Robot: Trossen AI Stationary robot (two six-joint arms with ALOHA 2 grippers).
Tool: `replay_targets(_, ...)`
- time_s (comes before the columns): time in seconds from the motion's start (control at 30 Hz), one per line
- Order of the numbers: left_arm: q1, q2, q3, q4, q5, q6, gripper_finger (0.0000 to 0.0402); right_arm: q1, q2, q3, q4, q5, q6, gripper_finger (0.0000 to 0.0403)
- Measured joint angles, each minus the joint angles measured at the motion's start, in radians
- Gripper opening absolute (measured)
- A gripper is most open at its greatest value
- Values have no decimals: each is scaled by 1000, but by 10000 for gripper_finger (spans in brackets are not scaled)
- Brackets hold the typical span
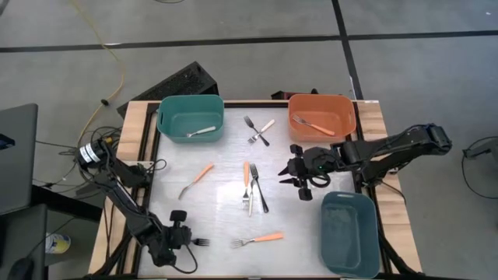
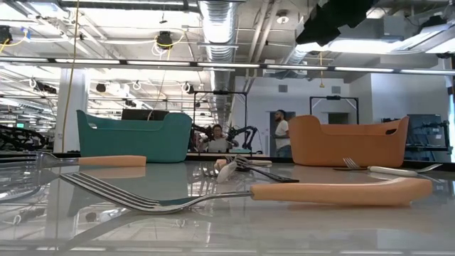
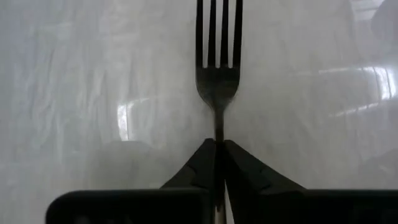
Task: Sort silverware by color (type)
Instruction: Put the bottom left black fork into the gray bin
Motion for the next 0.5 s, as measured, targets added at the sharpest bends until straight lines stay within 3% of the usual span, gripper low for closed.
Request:
replay_targets(0.3, 112, -116, 43, -50, -8, 249, 3, -5, 0, 0, 7, 0, -3, 136)
replay_targets(0.43, 181, -213, 48, -80, -105, 353, 3, -18, 0, -11, 42, 1, -27, 136)
replay_targets(0.5, 218, -269, 48, -64, -204, 409, 3, -27, 0, -40, 107, 1, -48, 136)
